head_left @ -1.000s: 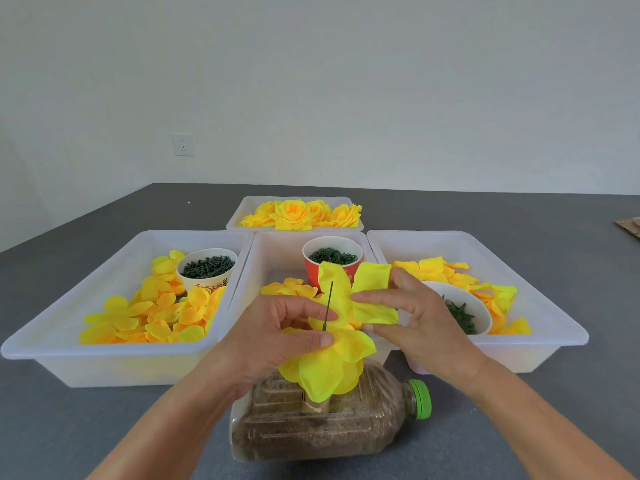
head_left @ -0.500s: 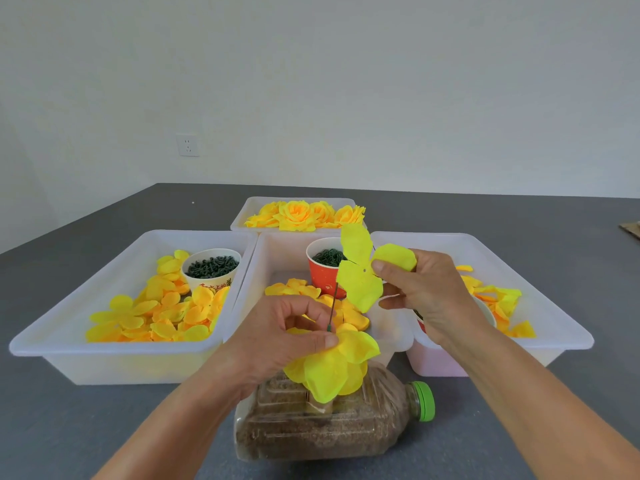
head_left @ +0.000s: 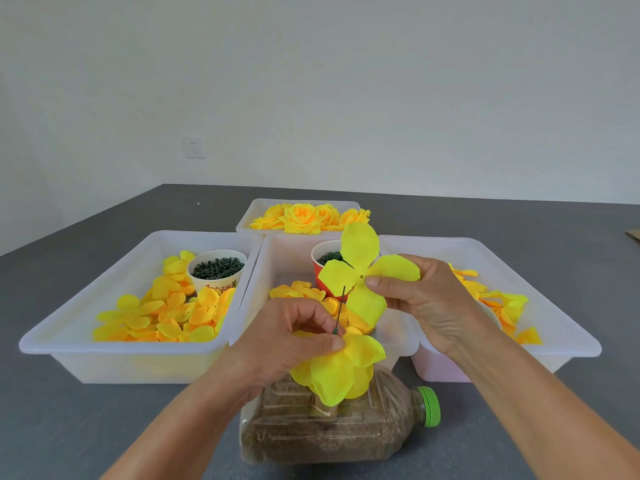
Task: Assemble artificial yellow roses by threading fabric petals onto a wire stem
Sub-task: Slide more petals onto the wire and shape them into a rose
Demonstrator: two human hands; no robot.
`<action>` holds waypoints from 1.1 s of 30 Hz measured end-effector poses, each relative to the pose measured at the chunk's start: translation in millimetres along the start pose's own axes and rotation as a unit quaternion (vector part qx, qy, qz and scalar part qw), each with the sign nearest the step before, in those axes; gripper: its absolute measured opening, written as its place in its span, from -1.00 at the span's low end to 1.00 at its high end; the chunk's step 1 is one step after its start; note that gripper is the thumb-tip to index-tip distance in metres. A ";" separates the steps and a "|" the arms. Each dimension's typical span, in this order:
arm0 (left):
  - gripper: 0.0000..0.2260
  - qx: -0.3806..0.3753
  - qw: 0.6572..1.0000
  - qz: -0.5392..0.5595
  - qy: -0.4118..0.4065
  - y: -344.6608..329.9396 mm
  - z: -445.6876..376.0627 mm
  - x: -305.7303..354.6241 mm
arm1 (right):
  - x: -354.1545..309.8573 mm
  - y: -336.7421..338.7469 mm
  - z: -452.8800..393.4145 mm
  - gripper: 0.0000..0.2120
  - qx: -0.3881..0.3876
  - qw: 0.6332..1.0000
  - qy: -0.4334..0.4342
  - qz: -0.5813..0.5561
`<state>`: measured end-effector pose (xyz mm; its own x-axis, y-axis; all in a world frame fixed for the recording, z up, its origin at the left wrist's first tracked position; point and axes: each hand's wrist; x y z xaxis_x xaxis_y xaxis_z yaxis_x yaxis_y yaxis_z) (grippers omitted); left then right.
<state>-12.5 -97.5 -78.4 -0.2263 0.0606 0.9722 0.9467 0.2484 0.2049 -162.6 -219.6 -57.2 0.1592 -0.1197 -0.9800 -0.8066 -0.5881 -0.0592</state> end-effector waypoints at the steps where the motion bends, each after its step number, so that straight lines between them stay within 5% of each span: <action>1: -0.89 -0.001 1.000 0.003 0.001 0.0 0.1 -0.1 | -0.4 -1.3 1.6 -0.72 0.003 1.000 0.022 0.012; 3: -0.89 -0.001 1.000 0.007 0.002 0.0 0.2 -0.1 | -0.9 -5.1 4.8 -0.87 0.007 0.997 0.067 0.047; 9: -0.87 0.003 1.000 0.016 0.001 -0.2 -0.5 -0.4 | -7.1 -21.4 14.7 -0.79 0.009 0.978 0.170 0.117; 22: -0.88 0.002 1.000 0.007 -0.005 -0.2 0.2 -0.1 | -7.4 -25.0 25.5 -0.74 -0.007 0.975 0.176 0.132; 33: -0.87 0.003 1.000 0.007 -0.010 0.3 -1.5 -2.2 | -2.6 -27.8 26.5 -0.75 0.015 0.938 0.254 0.236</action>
<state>-11.4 -99.0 -80.3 -0.2176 0.0829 0.9725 0.9483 0.2537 0.1905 -155.6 -181.8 -58.1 0.0248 -0.7306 -0.6823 -0.8700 -0.3520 0.3452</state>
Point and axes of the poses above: each hand's wrist, its own z-axis away from the middle knuckle, its own y-axis out of the back of the hand, x = y × z, and after that the axes turned 1 degree about x, right-handed
